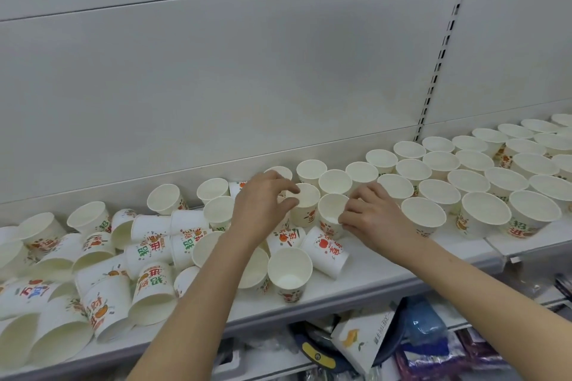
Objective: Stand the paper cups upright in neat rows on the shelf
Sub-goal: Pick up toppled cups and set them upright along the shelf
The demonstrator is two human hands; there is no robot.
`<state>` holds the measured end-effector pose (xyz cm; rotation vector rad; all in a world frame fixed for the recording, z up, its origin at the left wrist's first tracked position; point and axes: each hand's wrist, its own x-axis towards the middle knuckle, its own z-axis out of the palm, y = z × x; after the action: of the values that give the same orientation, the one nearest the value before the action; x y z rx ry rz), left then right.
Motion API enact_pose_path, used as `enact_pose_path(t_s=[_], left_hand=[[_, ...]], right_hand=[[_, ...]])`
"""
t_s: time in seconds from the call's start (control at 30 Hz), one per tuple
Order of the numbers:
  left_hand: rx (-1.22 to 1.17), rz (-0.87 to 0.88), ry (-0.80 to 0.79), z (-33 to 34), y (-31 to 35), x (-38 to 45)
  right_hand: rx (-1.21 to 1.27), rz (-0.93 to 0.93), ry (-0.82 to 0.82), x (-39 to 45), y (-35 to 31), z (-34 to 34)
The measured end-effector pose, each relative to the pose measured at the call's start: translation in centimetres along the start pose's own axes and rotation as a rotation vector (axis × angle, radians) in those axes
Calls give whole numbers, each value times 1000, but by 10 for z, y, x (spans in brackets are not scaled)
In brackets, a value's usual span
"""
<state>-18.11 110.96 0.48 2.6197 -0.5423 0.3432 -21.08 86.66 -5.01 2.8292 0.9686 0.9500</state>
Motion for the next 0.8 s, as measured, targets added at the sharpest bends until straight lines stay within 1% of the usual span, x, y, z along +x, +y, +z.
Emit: enact_pose_path(t_s=[0.07, 0.17, 0.23, 0.3, 0.33, 0.37, 0.4, 0.47, 0.53, 0.6, 0.67, 0.73, 0.8], left_hand=[[4, -23, -2, -13, 9, -27], [26, -3, -100, -23, 20, -69], [69, 34, -160, -22, 20, -89], [128, 92, -189, -16, 16, -99], [150, 114, -189, -14, 13, -101], [168, 130, -187, -12, 11, -102], [181, 144, -179, -10, 9, -102], [189, 164, -149, -4, 6, -102], [180, 173, -116, 0, 6, -104], [160, 174, -86, 2, 8, -105], [139, 163, -56, 4, 10, -106], [115, 149, -20, 5, 14, -107], [88, 137, 13, 8, 22, -109]], right_hand=[[-28, 43, 11, 0, -3, 3], [-27, 126, 45, 3, -7, 3], [57, 243, 136, 5, -17, -5], [208, 362, 248, 0, -37, -13], [274, 398, 256, -5, -49, -15], [308, 415, 212, -10, -61, -15], [301, 421, 125, -16, -72, -13], [240, 450, -64, -24, -86, -8], [187, 508, -170, -26, -92, -4], [162, 541, -210, -25, -94, -3], [196, 563, -215, -25, -93, -2], [252, 593, -178, -31, -90, -7], [261, 635, -104, -42, -85, -17]])
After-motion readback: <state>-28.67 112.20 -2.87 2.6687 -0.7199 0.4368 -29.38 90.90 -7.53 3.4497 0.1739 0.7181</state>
